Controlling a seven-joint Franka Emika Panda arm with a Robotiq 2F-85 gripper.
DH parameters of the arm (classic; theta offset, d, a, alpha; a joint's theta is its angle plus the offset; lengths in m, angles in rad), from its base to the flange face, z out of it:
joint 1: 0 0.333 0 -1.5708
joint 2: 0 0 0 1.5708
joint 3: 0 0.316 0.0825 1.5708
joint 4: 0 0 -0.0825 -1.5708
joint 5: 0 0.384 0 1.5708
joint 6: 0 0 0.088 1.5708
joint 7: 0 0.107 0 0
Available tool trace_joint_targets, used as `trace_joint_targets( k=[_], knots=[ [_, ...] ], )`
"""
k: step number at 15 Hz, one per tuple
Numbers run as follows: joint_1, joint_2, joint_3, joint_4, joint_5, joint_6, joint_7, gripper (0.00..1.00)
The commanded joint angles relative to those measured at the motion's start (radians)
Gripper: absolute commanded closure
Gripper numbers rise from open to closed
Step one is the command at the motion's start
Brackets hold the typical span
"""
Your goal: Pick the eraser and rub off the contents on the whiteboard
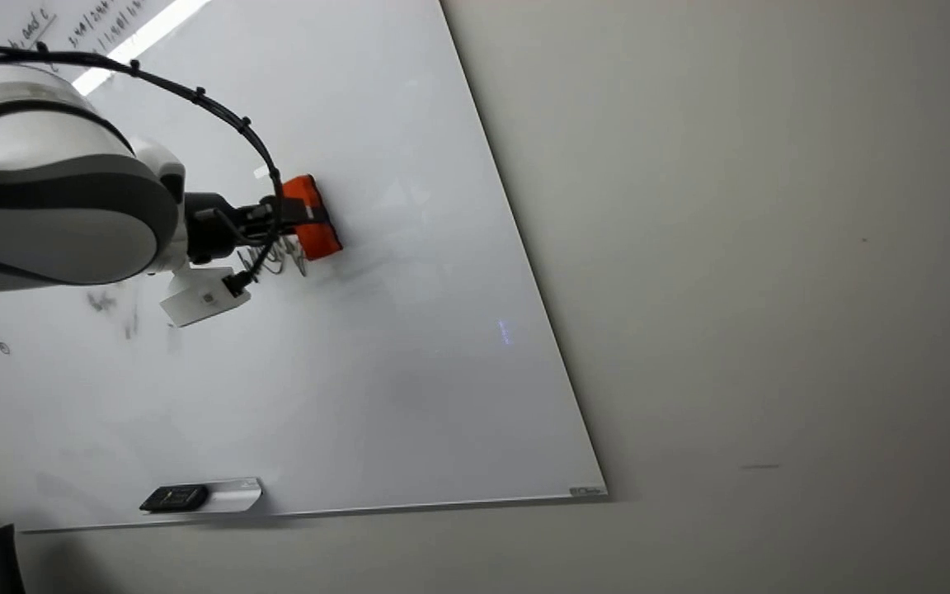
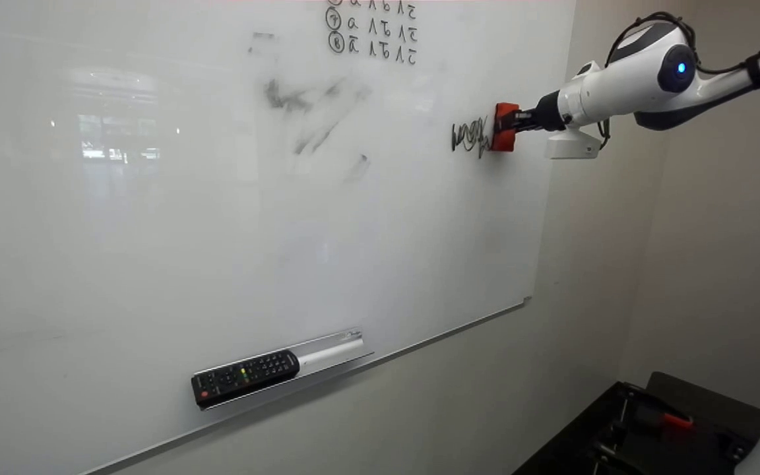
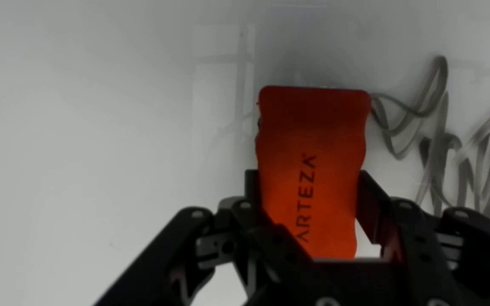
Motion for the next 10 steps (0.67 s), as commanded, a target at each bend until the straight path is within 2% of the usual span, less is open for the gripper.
trace_joint_targets(
  k=[1,6,10],
  knots=[
    [0.084,0.068,-0.073,0.051,-0.02,0.085,0.035,0.7],
    [0.175,0.078,-0.109,0.053,-0.016,0.084,0.019,0.7],
    [0.209,0.089,-0.088,0.048,-0.001,0.073,0.003,0.7]
  ],
)
